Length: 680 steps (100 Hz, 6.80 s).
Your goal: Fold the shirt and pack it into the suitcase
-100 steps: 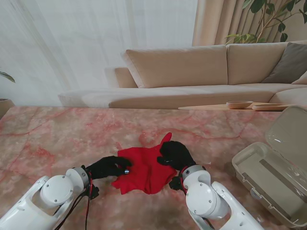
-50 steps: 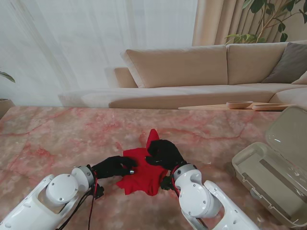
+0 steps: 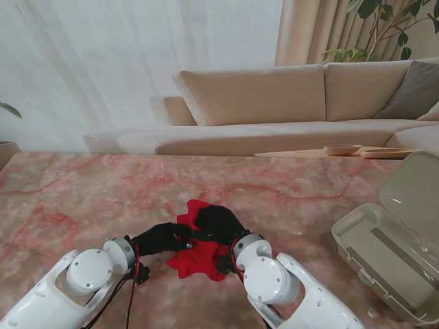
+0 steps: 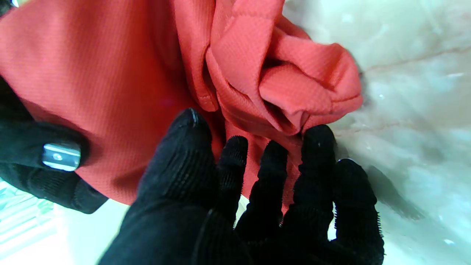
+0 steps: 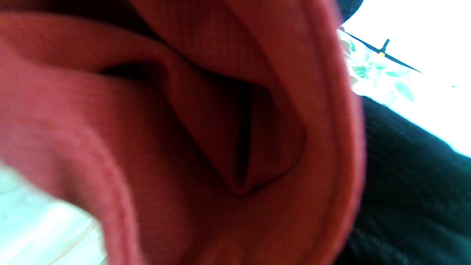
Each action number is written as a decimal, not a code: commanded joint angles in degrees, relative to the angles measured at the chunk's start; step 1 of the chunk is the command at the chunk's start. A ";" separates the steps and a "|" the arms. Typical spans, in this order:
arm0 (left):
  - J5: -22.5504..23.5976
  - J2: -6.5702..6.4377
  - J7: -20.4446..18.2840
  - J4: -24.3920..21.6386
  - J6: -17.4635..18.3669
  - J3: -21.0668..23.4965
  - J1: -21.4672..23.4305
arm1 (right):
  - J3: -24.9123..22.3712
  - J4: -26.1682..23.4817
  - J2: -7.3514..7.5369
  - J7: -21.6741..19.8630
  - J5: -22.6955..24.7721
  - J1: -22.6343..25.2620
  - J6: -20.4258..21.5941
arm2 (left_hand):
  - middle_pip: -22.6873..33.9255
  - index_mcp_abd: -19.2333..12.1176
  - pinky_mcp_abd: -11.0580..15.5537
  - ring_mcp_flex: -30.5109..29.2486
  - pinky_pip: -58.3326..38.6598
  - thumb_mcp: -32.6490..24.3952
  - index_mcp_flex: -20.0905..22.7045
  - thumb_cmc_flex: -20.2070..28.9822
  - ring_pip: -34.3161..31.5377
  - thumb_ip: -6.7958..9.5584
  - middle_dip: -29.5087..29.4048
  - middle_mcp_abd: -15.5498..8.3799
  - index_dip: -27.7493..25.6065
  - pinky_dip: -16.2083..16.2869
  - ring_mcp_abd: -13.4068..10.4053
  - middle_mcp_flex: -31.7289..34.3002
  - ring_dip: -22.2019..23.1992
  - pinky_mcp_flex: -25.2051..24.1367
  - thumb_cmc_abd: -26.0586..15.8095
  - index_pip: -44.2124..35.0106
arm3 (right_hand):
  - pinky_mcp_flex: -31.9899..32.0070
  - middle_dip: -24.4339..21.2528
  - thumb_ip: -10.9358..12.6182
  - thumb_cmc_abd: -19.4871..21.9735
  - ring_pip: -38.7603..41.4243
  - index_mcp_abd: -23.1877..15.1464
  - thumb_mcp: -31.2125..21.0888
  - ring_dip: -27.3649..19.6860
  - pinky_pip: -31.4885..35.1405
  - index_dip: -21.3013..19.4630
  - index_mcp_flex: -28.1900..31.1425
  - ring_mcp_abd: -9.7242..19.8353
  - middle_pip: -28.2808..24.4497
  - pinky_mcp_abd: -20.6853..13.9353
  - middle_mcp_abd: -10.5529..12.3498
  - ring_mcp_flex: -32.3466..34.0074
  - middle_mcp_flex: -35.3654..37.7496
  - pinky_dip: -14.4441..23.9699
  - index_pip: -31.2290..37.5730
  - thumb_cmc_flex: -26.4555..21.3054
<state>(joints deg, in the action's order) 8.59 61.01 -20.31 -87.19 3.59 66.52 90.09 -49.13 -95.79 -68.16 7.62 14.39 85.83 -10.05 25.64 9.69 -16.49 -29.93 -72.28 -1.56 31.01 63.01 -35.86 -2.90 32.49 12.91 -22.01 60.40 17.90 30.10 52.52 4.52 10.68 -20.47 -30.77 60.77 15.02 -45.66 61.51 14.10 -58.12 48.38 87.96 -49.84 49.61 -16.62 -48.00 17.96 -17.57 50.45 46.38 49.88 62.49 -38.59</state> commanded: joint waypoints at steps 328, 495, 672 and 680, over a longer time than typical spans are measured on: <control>1.81 2.68 4.44 8.00 -1.25 -10.19 -17.81 | -3.33 -2.30 4.05 -11.61 3.50 6.77 7.69 | -1.99 -1.58 -3.47 4.60 9.45 2.21 -0.60 2.62 7.98 1.07 -1.60 -0.45 -1.26 -2.49 0.42 -2.57 -6.69 -1.31 -2.62 -0.67 | -3.40 -21.44 -15.53 17.34 -25.97 -7.93 17.35 -15.63 -11.41 17.62 9.22 -0.47 10.44 6.22 3.18 12.29 13.24 -15.40 -10.87 -0.49; 13.21 -3.98 -14.23 -2.67 -3.06 1.68 -3.81 | -4.25 4.89 6.23 -15.80 14.92 0.18 15.36 | -2.19 -0.52 -2.88 2.67 5.50 2.71 -1.43 1.33 4.09 0.86 -2.97 1.32 0.06 -1.68 2.74 -1.68 -5.10 1.17 -4.96 -0.33 | 6.79 -24.87 -16.46 16.37 -41.18 -9.73 15.29 -23.49 -21.09 21.17 7.53 3.61 16.97 4.22 5.36 4.80 10.95 -16.47 -11.41 1.52; 13.72 -2.53 -6.87 -14.71 -7.52 4.43 6.55 | -8.41 -4.28 6.44 -14.53 17.49 8.89 11.12 | -5.23 1.19 -4.78 4.91 10.79 3.90 0.61 -3.98 7.48 -0.15 -3.54 3.66 -0.63 -5.96 4.71 -1.29 -7.46 -0.97 -10.69 6.77 | 4.58 -25.45 -16.57 17.99 -37.00 -9.12 17.48 -19.66 -20.80 22.12 3.04 2.11 18.05 1.97 4.26 6.18 10.59 -14.24 -11.86 -0.81; 13.09 -2.74 -7.92 -13.90 -7.65 3.89 6.38 | -7.96 -3.57 6.43 -14.67 17.22 8.65 10.29 | -5.18 1.25 -4.59 5.05 10.77 3.89 0.51 -3.97 7.46 -0.13 -3.53 3.55 -0.67 -6.05 4.66 -1.50 -7.42 -1.12 -10.83 6.69 | 4.52 -25.44 -16.61 17.91 -37.00 -9.59 17.48 -19.81 -20.39 22.22 3.61 2.62 17.72 2.08 4.78 6.57 11.33 -14.27 -11.48 -0.54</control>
<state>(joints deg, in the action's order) 21.85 58.41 -27.14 -102.06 -3.69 70.92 95.95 -57.39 -100.48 -61.79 -6.02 32.07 94.08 1.40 21.19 10.41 -20.18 -26.37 -61.25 0.24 30.82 59.92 -29.84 -3.10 29.39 16.33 -21.94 55.02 20.92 28.89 45.57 4.36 2.26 -14.03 -25.85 35.86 0.57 -28.48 23.96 5.46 -41.23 28.17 65.98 -27.81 53.29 -14.58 -29.74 20.68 -13.35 55.30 56.34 34.98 49.82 -38.03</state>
